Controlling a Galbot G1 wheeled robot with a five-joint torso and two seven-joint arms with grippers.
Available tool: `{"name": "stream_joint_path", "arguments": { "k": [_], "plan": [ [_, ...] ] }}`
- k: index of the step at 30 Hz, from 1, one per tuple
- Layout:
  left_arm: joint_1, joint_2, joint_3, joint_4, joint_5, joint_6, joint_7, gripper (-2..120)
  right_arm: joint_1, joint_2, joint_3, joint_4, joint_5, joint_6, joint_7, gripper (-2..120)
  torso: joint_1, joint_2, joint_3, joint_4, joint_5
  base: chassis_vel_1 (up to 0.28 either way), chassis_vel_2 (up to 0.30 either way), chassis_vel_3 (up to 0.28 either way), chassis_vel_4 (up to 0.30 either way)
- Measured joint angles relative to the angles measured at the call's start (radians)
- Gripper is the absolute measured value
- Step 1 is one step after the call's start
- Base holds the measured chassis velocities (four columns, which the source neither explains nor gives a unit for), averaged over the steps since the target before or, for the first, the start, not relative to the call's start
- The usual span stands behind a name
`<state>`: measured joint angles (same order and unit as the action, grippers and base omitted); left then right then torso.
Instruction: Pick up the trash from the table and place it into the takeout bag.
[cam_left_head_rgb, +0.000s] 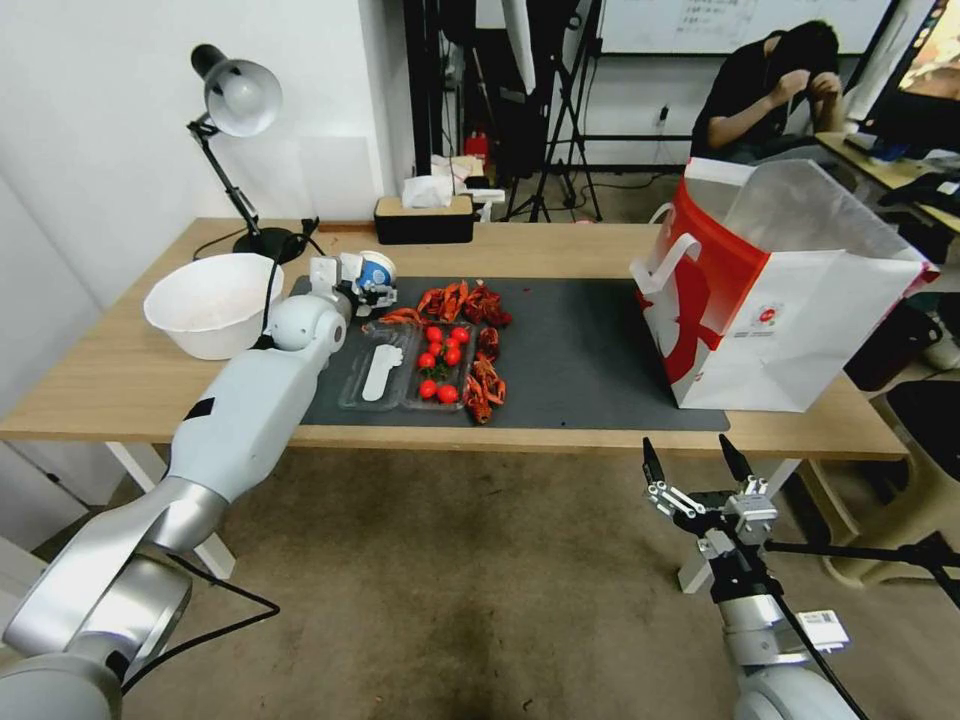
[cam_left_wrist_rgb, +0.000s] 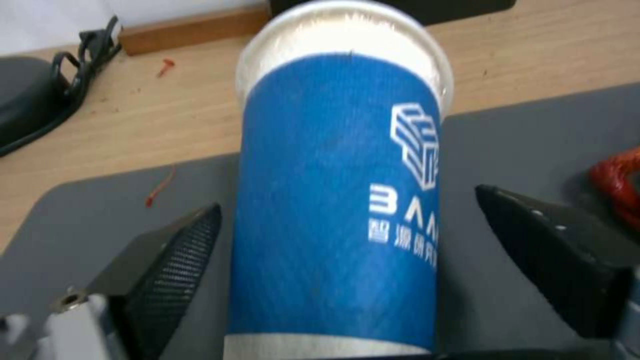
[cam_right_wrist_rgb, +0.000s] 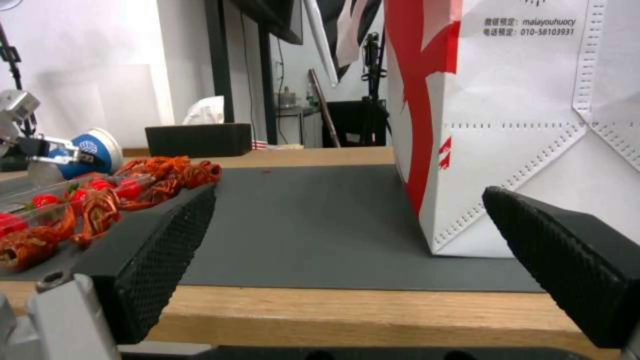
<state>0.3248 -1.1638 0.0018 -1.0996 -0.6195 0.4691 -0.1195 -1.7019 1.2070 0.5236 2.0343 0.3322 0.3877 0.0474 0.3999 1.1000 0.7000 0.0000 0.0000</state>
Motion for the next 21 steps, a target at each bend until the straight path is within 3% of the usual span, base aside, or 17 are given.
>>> {"name": "stream_joint_path", "arguments": {
  "k": [2, 14, 17, 20, 21],
  "plan": [
    [-0.003, -0.004, 0.0, 0.012, -0.007, 0.006, 0.003, 84, -0.001, 0.0, 0.0, 0.0, 0.0, 0.001, 0.0, 100, 0.0, 0.0, 0.0, -0.0001, 0.0, 0.0, 0.0, 0.0, 0.0],
    [0.001, 0.001, -0.001, 0.022, -0.012, 0.015, -0.005, 42, 0.003, 0.002, -0.004, -0.003, -0.003, 0.004, 0.001, 100, 0.0, 0.0, 0.0, 0.0, 0.0001, 0.0, 0.0, 0.0, 0.0],
    [0.01, 0.009, -0.005, -0.009, -0.029, 0.002, -0.002, 32, 0.004, 0.003, -0.005, -0.004, -0.004, 0.004, 0.001, 100, 0.0, 0.0, 0.0, 0.0, -0.0001, 0.0, 0.0, 0.0, 0.0],
    [0.016, 0.024, -0.008, -0.114, -0.082, -0.021, 0.0, 19, 0.005, 0.003, -0.005, -0.004, -0.005, 0.004, 0.001, 100, 0.0, 0.0, 0.0, 0.0001, 0.0, 0.0, 0.0, 0.0, 0.0],
    [0.016, 0.024, -0.008, -0.114, -0.082, -0.021, 0.0, 19, 0.005, 0.003, -0.005, -0.004, -0.005, 0.004, 0.001, 100, 0.0, 0.0, 0.0, 0.0001, 0.0, 0.0, 0.0, 0.0, 0.0]
  ]
}}
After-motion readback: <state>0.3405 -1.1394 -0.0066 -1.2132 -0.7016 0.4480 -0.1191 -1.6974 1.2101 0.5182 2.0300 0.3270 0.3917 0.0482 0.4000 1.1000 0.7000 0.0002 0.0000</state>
